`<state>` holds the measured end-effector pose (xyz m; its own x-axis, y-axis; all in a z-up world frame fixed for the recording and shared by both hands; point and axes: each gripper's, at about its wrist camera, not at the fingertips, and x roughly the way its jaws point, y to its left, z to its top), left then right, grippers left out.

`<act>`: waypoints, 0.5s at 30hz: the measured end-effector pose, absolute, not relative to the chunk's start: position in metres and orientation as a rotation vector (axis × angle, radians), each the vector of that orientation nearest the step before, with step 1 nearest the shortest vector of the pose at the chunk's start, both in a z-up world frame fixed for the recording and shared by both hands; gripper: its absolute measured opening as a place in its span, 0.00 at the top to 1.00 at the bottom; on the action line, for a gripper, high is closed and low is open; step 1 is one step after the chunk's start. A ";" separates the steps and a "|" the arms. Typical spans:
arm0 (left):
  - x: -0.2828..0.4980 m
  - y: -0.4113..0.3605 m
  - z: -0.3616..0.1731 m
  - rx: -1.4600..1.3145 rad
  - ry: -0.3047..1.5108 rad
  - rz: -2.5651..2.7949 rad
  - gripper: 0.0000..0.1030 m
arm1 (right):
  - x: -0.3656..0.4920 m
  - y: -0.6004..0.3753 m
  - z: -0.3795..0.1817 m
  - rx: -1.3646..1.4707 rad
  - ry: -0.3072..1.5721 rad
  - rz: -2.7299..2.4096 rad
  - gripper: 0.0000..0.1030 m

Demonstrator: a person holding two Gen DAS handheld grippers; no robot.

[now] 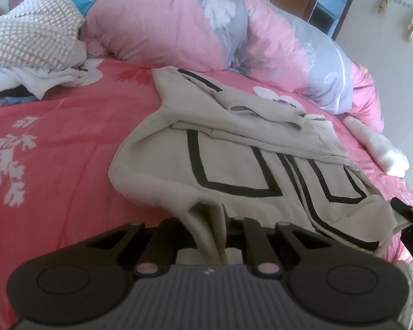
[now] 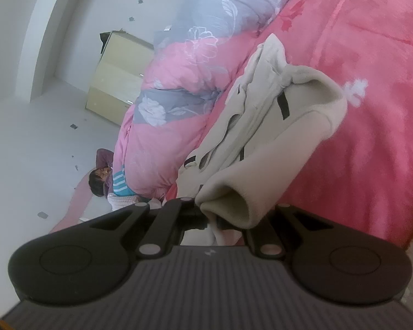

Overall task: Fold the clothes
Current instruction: 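Lift the held hem up with both tools toward the hood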

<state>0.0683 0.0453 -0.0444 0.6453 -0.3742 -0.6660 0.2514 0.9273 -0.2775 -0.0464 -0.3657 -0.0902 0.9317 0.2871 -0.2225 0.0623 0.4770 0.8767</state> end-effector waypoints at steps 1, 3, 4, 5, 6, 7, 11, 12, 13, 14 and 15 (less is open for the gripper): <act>0.069 0.045 -0.044 -0.162 0.793 -0.356 0.90 | -0.045 -0.366 -0.090 1.070 0.364 0.141 0.96; 0.071 0.043 -0.042 -0.152 0.784 -0.353 0.90 | -0.042 -0.366 -0.089 1.068 0.363 0.141 0.96; 0.071 0.042 -0.041 -0.145 0.781 -0.350 0.89 | -0.041 -0.366 -0.088 1.067 0.362 0.141 0.96; 0.072 0.041 -0.040 -0.139 0.777 -0.348 0.89 | -0.039 -0.366 -0.087 1.065 0.360 0.141 0.96; 0.073 0.040 -0.039 -0.136 0.774 -0.348 0.89 | -0.038 -0.366 -0.086 1.062 0.358 0.142 0.96; 0.074 0.039 -0.038 -0.133 0.773 -0.348 0.89 | -0.036 -0.366 -0.085 1.058 0.356 0.142 0.96; 0.080 0.037 -0.035 -0.124 0.764 -0.346 0.89 | -0.030 -0.366 -0.082 1.050 0.349 0.142 0.96; 0.081 0.036 -0.034 -0.124 0.761 -0.346 0.89 | -0.028 -0.366 -0.082 1.049 0.347 0.142 0.96; 0.082 0.036 -0.033 -0.124 0.757 -0.346 0.89 | -0.027 -0.366 -0.081 1.047 0.346 0.142 0.96; 0.083 0.036 -0.032 -0.124 0.753 -0.345 0.89 | -0.025 -0.367 -0.081 1.046 0.345 0.141 0.96; 0.085 0.035 -0.031 -0.123 0.748 -0.345 0.89 | -0.024 -0.368 -0.080 1.044 0.343 0.141 0.96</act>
<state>0.0851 0.0350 -0.0310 0.6798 -0.3495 -0.6448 0.2626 0.9369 -0.2309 -0.0239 -0.3677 -0.0800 0.9379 0.2756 -0.2108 0.0477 0.4995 0.8650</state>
